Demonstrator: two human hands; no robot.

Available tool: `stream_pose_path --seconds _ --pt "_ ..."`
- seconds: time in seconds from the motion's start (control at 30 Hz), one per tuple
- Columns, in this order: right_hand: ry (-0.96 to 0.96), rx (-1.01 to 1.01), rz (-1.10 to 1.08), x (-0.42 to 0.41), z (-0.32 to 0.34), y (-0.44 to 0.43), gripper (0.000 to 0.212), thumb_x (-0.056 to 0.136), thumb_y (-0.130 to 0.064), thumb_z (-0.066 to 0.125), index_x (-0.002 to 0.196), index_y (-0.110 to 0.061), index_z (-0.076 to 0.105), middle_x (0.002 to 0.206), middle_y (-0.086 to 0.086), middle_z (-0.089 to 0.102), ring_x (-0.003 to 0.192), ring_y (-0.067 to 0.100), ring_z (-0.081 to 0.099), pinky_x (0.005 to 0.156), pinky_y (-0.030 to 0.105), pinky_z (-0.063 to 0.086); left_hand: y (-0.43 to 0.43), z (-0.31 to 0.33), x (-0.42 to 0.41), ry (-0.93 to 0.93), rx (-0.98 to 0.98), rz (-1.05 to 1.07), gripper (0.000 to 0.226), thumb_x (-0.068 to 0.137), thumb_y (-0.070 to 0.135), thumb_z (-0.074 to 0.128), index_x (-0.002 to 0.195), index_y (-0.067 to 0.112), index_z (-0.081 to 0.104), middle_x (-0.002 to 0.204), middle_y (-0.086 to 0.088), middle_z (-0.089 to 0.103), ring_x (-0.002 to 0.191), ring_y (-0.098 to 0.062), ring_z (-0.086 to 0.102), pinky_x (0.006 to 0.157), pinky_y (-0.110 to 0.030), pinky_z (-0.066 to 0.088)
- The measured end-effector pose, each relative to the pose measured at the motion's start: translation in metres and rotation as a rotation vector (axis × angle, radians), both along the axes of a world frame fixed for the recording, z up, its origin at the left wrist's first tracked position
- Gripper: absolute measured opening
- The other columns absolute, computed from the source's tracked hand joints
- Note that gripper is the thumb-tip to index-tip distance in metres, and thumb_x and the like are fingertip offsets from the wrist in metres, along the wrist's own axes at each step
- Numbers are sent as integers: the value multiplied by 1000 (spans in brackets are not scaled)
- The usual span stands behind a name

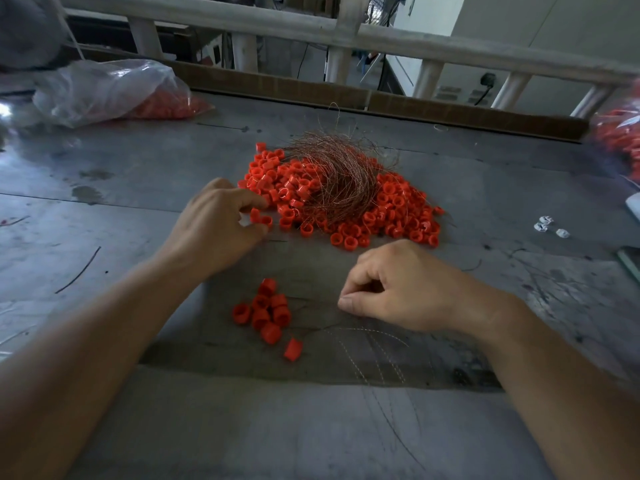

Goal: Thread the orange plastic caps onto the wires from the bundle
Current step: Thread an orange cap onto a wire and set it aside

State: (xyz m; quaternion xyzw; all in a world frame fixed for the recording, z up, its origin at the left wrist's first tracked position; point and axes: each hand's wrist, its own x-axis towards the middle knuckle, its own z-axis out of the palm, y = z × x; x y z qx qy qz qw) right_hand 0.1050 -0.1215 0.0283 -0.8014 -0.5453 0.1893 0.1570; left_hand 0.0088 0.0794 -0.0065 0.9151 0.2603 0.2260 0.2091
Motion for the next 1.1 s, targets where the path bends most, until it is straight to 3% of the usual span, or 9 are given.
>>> stream_pose_path --seconds 0.17,0.37,0.47,0.57,0.67,0.83,0.97,1.1 --pt "28 17 -34 1 0 0 20 85 -36 60 85 -20 71 81 -8 68 75 0 61 72 19 50 4 -4 4 59 26 -38 26 82 24 65 108 27 67 96 0 46 84 -12 41 76 -24 29" --pt "31 85 -74 3 0 0 15 84 -34 62 88 -22 71 83 -9 68 76 0 60 70 14 49 4 -3 4 51 18 -51 14 79 24 69 93 27 69 89 4 46 79 -9 42 73 -23 29" --pt "8 108 -81 4 0 0 15 84 -33 62 88 -22 71 81 -11 67 75 -1 60 69 12 47 -1 1 2 -9 3 -66 13 75 23 72 78 33 64 81 13 44 71 -1 43 62 -11 28" --pt "-4 131 -92 5 -1 0 14 84 -32 62 88 -21 71 83 -11 67 78 -1 60 71 12 47 -9 8 -2 -82 -12 -107 17 73 20 74 73 33 62 80 16 49 72 2 48 63 3 30" --pt "-25 148 -100 6 -1 0 14 84 -31 62 87 -21 71 84 -11 68 78 -1 60 72 12 47 -19 11 -3 -128 -36 -173 18 71 20 76 74 33 63 85 16 52 73 3 51 63 5 30" --pt "-36 150 -96 6 -2 1 14 84 -32 62 88 -21 71 84 -10 68 77 -1 60 72 15 48 -23 13 -1 -227 -128 -235 20 73 17 73 76 35 64 110 15 52 78 17 53 65 3 38" --pt "-44 155 -93 6 -1 0 14 84 -32 62 88 -21 71 85 -8 69 78 1 61 75 21 50 -24 8 4 -174 -114 -182 15 73 12 74 82 23 70 87 20 58 71 11 56 67 5 36" --pt "-47 157 -92 5 -1 0 15 85 -31 62 88 -21 71 86 -8 69 80 1 61 77 22 49 -21 6 4 -153 -74 -113 12 72 9 75 84 13 74 77 17 56 71 8 52 66 6 34"
